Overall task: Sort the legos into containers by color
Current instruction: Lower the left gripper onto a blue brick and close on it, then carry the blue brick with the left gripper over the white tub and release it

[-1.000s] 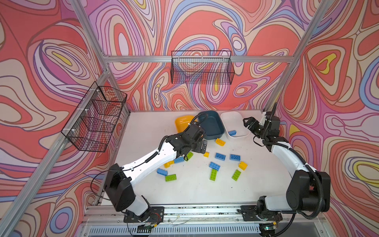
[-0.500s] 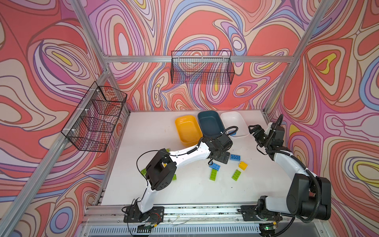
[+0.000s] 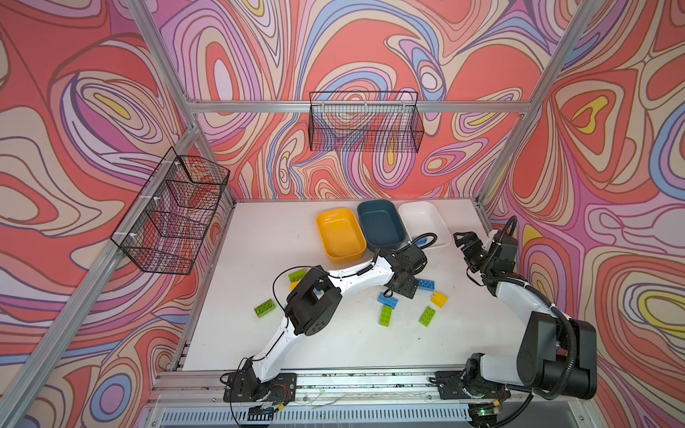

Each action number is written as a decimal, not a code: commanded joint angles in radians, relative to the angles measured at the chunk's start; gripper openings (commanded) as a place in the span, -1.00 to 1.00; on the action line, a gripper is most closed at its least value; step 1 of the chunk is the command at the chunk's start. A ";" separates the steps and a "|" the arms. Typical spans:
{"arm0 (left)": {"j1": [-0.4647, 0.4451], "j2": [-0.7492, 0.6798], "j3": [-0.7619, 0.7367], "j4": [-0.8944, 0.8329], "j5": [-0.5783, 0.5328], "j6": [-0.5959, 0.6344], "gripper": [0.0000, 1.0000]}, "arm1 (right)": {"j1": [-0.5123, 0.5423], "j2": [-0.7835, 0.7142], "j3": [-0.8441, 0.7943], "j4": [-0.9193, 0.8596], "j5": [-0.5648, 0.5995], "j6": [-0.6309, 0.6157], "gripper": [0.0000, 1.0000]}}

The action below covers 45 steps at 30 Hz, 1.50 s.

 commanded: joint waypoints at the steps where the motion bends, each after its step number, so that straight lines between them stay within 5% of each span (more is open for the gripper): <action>1: -0.002 0.042 0.042 -0.059 0.008 0.030 0.77 | -0.001 0.013 -0.020 0.037 -0.004 0.011 0.91; 20: 0.004 0.131 0.125 -0.069 -0.043 0.065 0.47 | -0.001 0.027 -0.030 0.055 -0.014 0.012 0.90; 30: 0.006 0.133 0.147 -0.059 -0.054 0.079 0.12 | -0.001 0.034 -0.038 0.071 -0.025 0.015 0.90; 45: 0.063 -0.008 0.217 -0.036 0.008 0.157 0.10 | 0.015 0.023 -0.078 0.101 -0.049 0.056 0.90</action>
